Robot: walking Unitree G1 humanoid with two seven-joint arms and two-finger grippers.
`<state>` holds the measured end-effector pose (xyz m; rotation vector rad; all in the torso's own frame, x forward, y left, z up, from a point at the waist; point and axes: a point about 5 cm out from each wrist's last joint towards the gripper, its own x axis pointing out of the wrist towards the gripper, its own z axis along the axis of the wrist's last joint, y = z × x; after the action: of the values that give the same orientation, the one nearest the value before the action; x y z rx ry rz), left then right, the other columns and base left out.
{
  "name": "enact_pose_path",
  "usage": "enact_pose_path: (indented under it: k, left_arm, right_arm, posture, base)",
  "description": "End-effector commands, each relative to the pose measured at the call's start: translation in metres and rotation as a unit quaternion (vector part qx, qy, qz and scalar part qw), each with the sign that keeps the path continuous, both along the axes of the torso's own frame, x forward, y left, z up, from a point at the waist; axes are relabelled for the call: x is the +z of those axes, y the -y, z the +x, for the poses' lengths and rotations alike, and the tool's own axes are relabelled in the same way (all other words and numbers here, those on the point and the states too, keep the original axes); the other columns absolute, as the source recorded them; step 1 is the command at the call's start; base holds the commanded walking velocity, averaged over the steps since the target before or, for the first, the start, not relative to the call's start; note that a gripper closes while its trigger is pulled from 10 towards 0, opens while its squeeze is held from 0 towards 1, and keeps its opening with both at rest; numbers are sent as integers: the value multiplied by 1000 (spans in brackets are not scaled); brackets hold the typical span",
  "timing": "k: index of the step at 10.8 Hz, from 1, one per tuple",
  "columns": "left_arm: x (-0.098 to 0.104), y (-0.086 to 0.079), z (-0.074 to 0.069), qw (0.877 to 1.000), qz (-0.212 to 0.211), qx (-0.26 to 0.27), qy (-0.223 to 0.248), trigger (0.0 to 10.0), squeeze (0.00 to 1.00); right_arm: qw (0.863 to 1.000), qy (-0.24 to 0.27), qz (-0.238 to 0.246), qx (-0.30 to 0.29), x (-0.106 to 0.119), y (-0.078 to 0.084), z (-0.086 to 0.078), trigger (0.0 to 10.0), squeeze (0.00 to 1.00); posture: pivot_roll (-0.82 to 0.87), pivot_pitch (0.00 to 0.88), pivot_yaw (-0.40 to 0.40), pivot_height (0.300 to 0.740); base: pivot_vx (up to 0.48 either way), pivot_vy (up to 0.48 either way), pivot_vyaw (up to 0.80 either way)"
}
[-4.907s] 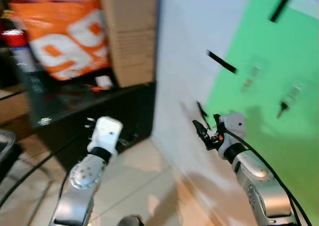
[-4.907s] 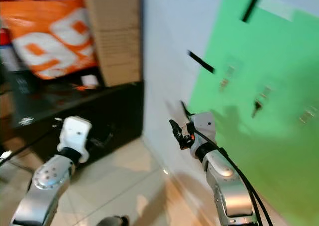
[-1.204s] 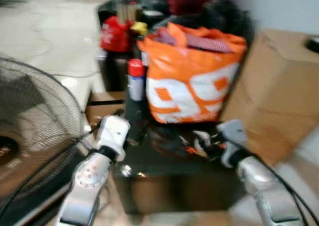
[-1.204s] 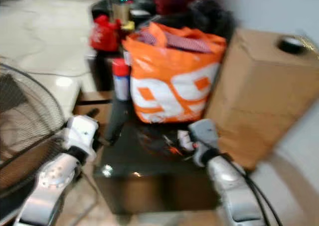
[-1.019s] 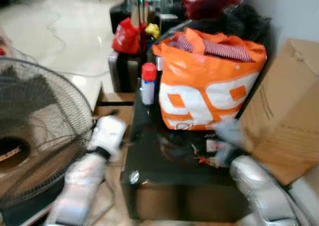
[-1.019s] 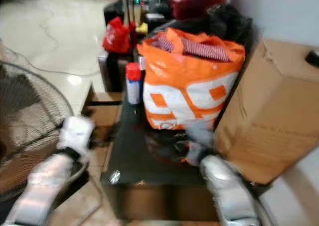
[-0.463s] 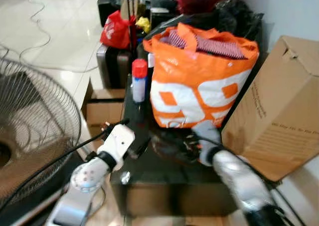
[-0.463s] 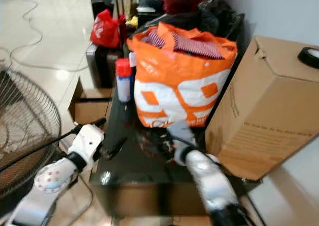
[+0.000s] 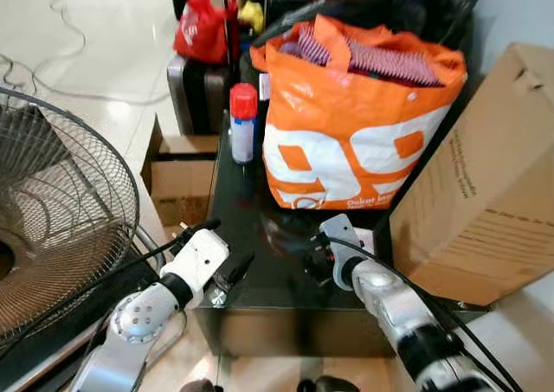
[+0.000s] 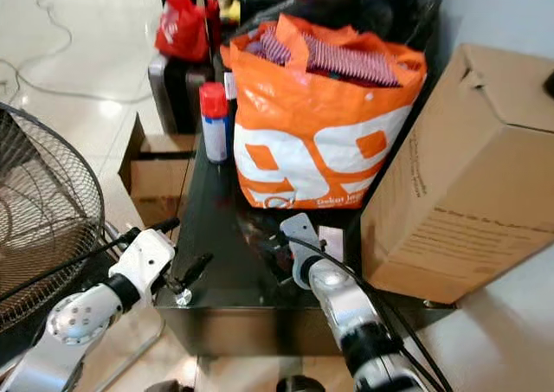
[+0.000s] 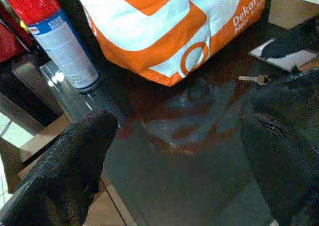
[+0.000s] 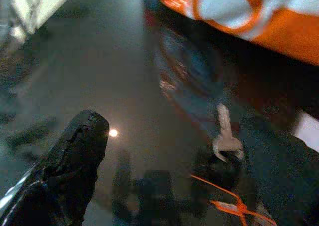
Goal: Hang keys on a hook
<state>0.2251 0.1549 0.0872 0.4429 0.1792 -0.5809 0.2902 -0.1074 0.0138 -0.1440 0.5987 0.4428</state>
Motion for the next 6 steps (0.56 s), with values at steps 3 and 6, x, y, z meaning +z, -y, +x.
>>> enact_pose_path:
  k: [3, 6]
  left_arm:
    - [5, 4, -6, 1000, -6, -15, -5, 10000, 0]
    - [6, 10, -9, 1000, -11, -18, -8, 10000, 0]
  right_arm:
    - [997, -18, -4, -69, -8, 13, 5, 7843, 0]
    - [996, -42, -3, -79, -16, 17, 2, 3725, 0]
  posture:
    - [20, 147, -49, 740]
    - [17, 147, -54, 740]
  base:
    - [0, 0, 0]
    - [0, 0, 0]
